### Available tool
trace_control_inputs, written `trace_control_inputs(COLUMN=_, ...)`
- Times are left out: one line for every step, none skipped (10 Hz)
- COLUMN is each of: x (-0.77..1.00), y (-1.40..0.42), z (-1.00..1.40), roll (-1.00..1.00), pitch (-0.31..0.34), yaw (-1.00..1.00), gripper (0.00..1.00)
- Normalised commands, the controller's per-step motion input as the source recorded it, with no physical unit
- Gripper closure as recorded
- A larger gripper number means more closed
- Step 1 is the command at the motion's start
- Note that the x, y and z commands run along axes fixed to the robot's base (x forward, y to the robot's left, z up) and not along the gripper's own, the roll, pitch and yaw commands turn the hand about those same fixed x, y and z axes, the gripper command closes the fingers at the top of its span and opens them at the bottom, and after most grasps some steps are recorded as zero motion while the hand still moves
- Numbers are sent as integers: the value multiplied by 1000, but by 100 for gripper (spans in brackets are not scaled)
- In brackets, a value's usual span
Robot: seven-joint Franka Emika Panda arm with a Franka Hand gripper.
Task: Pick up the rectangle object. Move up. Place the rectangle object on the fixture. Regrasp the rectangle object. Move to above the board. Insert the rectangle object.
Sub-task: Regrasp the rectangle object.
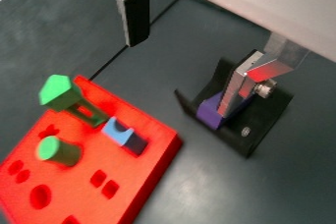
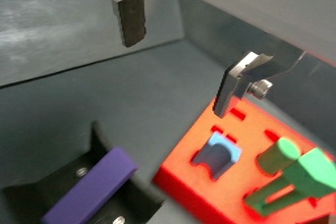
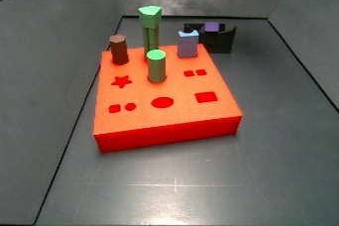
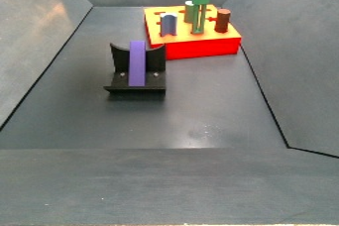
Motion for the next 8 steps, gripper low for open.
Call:
trace_control_inputs(x=-43, y=-19, z=10, roll=1000, pitch=15, yaw=29, gripper=0)
trace_control_inputs(x=-39, y=-22, z=2, roll=1000, pitch=9, yaw=30, gripper=0)
trace_control_inputs(x=-39, y=-22, z=3, roll=1000, pitch=3, yaw=31, gripper=0)
trace_control_inputs(x=-35, y=-19, z=6, roll=1000, pitch=-3, yaw=31, gripper=0)
trace_control_inputs(x=-29, y=-18, z=3, roll=1000, pitch=-9, yaw=32, gripper=0)
trace_control_inputs(x=-23, y=-14, z=5, roll=1000, pitch=-15, yaw=34, gripper=0)
trace_control_inputs(x=-25, y=-18, z=3, roll=1000, pitch=-15, yaw=35, gripper=0)
trace_control_inputs(x=-21, y=-16, z=5, roll=1000, pitch=-14, yaw=36, gripper=0)
